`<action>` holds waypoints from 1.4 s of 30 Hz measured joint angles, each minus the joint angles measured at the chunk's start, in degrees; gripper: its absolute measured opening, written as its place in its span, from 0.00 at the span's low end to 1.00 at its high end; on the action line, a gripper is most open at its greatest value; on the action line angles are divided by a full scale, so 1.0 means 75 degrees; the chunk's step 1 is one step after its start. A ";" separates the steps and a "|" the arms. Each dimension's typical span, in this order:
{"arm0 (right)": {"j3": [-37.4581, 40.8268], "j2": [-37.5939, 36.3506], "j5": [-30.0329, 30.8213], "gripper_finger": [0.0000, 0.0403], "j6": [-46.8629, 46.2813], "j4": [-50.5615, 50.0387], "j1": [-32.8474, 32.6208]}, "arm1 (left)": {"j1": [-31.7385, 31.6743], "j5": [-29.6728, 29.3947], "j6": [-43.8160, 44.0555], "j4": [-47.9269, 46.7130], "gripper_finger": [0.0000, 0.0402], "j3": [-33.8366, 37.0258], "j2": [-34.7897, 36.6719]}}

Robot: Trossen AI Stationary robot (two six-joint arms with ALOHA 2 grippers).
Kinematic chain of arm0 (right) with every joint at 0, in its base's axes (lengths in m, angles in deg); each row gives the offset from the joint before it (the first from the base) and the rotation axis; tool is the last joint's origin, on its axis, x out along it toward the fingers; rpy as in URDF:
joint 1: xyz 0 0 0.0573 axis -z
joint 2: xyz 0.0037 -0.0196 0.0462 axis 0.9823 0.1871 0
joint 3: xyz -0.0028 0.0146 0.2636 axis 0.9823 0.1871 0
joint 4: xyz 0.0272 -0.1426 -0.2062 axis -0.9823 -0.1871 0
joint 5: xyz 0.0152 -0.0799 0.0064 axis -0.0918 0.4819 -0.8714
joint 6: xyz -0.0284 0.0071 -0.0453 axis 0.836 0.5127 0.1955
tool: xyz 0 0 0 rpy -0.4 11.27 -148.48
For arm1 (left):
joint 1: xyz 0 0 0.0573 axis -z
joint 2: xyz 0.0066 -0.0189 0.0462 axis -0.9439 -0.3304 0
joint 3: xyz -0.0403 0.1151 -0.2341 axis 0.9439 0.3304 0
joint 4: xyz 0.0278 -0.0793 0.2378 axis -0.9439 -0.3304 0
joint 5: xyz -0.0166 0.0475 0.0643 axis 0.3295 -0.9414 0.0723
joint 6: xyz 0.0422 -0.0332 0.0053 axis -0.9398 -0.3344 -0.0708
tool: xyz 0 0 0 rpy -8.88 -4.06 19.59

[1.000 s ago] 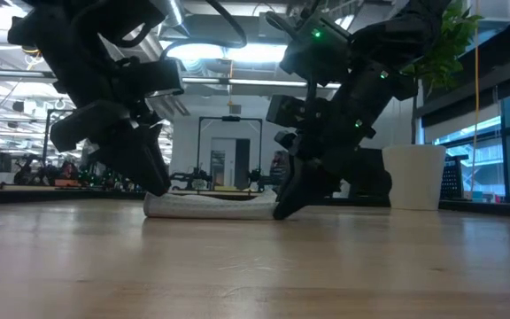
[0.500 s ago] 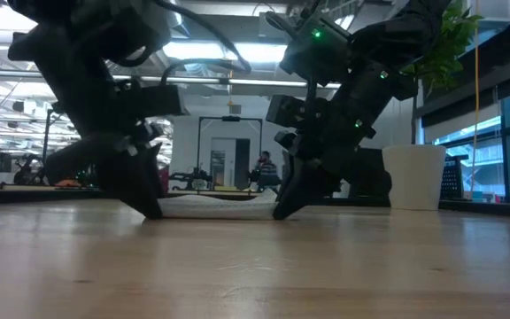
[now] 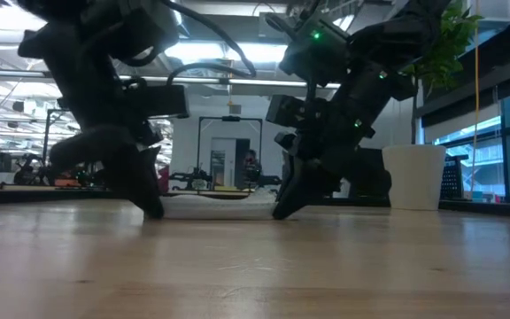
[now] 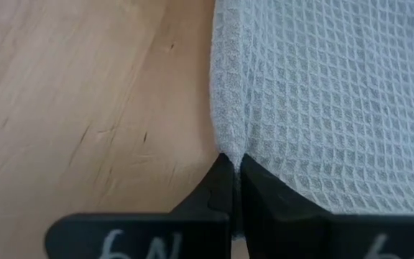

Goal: Roll microfiber towels into tight, uniform cylinder then place into a basket
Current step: Roll the gray towel

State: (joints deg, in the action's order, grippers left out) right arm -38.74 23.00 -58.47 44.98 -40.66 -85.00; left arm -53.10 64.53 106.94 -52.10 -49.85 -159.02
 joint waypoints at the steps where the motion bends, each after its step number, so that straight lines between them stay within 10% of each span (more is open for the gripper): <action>1: -0.0005 -0.0004 -0.0073 0.03 -0.0009 -0.0033 0.0005 | 0.0017 0.0047 0.0047 -0.0156 0.02 -0.0090 -0.0007; 17: -0.1757 -0.0152 -0.1235 0.03 -0.1178 -0.2897 -0.0052 | 0.0163 0.0870 0.0036 -0.2609 0.00 -0.1827 -0.0006; 42: -0.2334 0.0404 -0.1385 0.03 -0.0936 -0.2795 0.1334 | -0.0059 0.0836 0.0049 -0.3129 0.00 -0.2002 0.0015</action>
State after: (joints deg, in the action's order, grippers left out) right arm -56.25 26.03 -68.86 37.96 -61.62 -75.00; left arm -53.54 70.80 107.31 -75.56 -64.86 -158.91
